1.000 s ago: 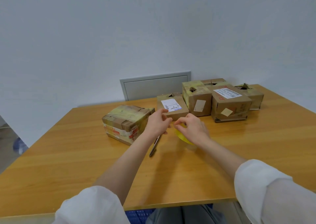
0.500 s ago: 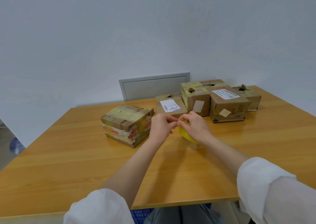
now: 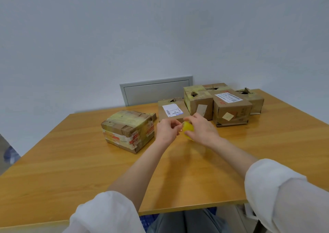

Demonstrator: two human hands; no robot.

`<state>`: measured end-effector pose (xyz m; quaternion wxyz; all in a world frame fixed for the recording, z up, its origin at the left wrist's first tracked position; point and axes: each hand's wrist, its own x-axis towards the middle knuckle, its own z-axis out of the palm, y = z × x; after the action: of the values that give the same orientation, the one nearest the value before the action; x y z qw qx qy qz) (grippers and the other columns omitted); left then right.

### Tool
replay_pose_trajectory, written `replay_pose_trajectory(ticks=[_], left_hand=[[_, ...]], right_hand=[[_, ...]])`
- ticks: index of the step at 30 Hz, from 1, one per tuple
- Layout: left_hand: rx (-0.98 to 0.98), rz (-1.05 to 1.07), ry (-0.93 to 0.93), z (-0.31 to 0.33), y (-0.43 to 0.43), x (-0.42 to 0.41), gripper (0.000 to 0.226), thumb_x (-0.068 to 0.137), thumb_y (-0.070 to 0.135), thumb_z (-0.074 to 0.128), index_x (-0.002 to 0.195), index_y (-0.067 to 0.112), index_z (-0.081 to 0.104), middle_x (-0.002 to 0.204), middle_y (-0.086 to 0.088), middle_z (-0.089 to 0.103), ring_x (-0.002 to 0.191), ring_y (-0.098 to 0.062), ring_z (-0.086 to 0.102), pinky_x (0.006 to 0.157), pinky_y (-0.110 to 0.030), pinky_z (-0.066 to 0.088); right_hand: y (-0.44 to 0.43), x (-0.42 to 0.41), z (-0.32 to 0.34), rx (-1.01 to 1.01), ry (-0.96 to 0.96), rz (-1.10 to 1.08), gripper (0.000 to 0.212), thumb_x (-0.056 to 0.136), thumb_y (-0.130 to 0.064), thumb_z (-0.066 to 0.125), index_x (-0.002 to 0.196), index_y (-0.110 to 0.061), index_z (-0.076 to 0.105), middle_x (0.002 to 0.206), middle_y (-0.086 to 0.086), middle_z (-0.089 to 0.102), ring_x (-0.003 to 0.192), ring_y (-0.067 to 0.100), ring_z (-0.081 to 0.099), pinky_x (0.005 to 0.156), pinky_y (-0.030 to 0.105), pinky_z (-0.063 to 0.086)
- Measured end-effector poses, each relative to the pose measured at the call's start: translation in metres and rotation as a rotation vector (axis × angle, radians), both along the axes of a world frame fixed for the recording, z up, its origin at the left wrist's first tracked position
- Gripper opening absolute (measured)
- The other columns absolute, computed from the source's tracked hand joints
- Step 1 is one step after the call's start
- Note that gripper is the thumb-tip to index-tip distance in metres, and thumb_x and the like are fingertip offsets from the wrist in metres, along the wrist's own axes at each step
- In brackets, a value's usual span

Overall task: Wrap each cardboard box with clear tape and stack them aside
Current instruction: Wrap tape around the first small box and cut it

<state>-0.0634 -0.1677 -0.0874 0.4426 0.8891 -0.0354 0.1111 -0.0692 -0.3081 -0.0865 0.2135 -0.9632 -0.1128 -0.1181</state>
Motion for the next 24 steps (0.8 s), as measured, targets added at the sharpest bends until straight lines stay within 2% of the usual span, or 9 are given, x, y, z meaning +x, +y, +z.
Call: replay_pose_trajectory(ticks=[4,7,9,12,15,18,22,24], left_hand=[[0.225,0.072,-0.011,-0.001,0.024,0.000,0.021,0.089,0.013,0.062,0.110,0.013,0.061,0.092,-0.001,0.069,0.084,-0.018,0.066,0.076,-0.037,0.057],[0.648,0.082,0.162,-0.007,0.049,-0.005,0.030,0.090,0.015,0.055,0.120,0.017,0.059,0.110,-0.003,0.064,0.095,-0.022,0.062,0.077,-0.035,0.055],[0.776,0.052,0.292,-0.017,0.055,-0.012,0.034,0.091,0.013,0.052,0.124,0.018,0.057,0.111,-0.005,0.062,0.093,-0.022,0.062,0.074,-0.034,0.056],[0.679,0.014,0.311,-0.027,0.047,-0.012,0.034,0.092,0.008,0.049,0.124,0.017,0.058,0.112,-0.007,0.062,0.093,-0.024,0.062,0.072,-0.033,0.055],[0.606,-0.058,0.282,-0.033,0.022,-0.007,0.035,0.090,0.009,0.055,0.123,0.016,0.061,0.116,-0.008,0.062,0.100,-0.025,0.061,0.086,-0.035,0.054],[0.578,-0.087,0.252,-0.027,0.006,-0.004,0.031,0.090,0.010,0.057,0.120,0.012,0.063,0.118,-0.009,0.063,0.105,-0.025,0.061,0.088,-0.033,0.052],[0.456,0.117,-0.035,0.020,0.050,0.003,0.027,0.093,0.010,0.046,0.103,0.016,0.071,0.105,-0.002,0.069,0.096,-0.022,0.064,0.081,-0.035,0.054],[0.408,0.249,-0.149,0.040,0.093,0.011,0.028,0.094,0.012,0.043,0.105,0.016,0.069,0.106,-0.001,0.067,0.100,-0.021,0.062,0.080,-0.033,0.050]], right_hand=[[-0.008,-0.005,-0.009,-0.183,-0.043,-0.017,0.047,0.090,-0.025,0.064,0.135,-0.025,0.048,0.131,-0.003,0.047,0.109,0.021,0.056,0.085,0.033,0.050],[-0.018,-0.008,-0.021,-0.242,-0.008,-0.031,0.045,0.090,-0.021,0.063,0.133,-0.024,0.048,0.130,-0.004,0.047,0.107,0.020,0.055,0.084,0.034,0.052],[-0.018,-0.010,-0.027,-0.257,0.019,-0.033,0.045,0.090,-0.021,0.064,0.132,-0.023,0.047,0.130,-0.003,0.047,0.110,0.020,0.054,0.085,0.034,0.051],[-0.014,-0.010,-0.024,-0.222,0.071,-0.053,0.043,0.091,-0.029,0.063,0.132,-0.023,0.048,0.132,-0.001,0.046,0.115,0.020,0.051,0.090,0.035,0.049],[-0.001,-0.008,-0.009,-0.145,0.026,-0.039,0.036,0.097,-0.032,0.053,0.131,-0.022,0.052,0.131,0.002,0.046,0.120,0.020,0.045,0.094,0.034,0.044],[0.022,-0.004,0.004,0.104,-0.048,-0.005,0.032,0.102,-0.021,0.039,0.128,-0.016,0.057,0.131,0.003,0.053,0.121,0.020,0.047,0.096,0.034,0.043],[0.067,0.002,0.010,0.403,0.030,-0.012,0.037,0.102,-0.014,0.033,0.132,-0.008,0.054,0.135,0.011,0.056,0.124,0.028,0.049,0.099,0.036,0.039],[0.098,0.000,0.012,0.512,0.114,0.038,0.036,0.102,-0.015,0.034,0.131,-0.008,0.051,0.132,0.013,0.056,0.123,0.031,0.049,0.097,0.037,0.039]])
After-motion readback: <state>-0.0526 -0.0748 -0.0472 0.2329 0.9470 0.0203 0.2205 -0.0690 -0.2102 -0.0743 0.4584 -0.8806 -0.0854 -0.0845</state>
